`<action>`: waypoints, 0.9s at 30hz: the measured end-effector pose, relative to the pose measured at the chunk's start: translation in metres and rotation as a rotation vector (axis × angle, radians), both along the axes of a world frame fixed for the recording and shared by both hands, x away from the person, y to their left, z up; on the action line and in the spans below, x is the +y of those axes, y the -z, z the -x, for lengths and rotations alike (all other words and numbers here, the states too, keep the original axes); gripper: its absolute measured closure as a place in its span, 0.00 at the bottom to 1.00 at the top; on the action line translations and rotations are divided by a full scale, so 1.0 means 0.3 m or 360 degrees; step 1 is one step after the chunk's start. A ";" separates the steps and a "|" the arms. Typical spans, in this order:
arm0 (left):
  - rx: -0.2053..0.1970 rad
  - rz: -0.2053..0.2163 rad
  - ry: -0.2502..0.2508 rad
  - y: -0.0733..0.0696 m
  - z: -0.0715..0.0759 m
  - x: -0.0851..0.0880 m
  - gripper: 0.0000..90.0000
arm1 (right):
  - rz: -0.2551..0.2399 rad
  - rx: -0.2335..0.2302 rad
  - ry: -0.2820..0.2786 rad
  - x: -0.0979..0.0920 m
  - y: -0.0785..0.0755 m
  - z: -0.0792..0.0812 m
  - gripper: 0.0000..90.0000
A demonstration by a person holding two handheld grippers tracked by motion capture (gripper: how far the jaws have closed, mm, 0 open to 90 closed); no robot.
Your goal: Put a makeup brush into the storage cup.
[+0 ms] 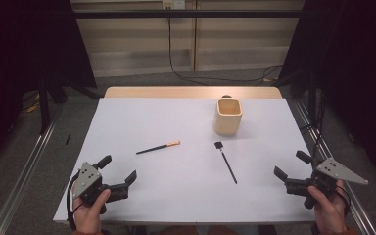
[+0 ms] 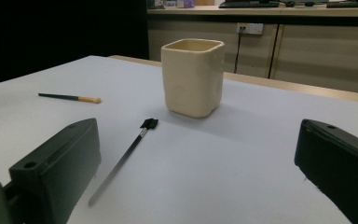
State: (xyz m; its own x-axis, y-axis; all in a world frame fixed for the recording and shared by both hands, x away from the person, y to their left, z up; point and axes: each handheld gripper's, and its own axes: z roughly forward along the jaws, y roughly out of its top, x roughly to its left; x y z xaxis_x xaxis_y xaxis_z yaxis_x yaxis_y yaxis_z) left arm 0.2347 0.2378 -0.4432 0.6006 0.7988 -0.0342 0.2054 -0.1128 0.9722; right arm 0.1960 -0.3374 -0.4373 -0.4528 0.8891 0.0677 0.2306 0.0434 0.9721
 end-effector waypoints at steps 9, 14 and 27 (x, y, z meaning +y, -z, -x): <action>-0.0009 -0.0006 0.0008 -0.006 0.014 -0.004 0.02 | 0.0027 0.0014 -0.0030 0.008 0.002 -0.004 0.00; 0.0000 -0.0027 0.0056 -0.010 0.020 -0.006 0.02 | 0.0024 0.0012 -0.0042 0.014 -0.001 0.001 0.00; 0.0020 -0.0029 0.0087 -0.010 0.017 -0.024 0.02 | 0.0035 0.0018 -0.0079 0.025 0.001 -0.001 0.00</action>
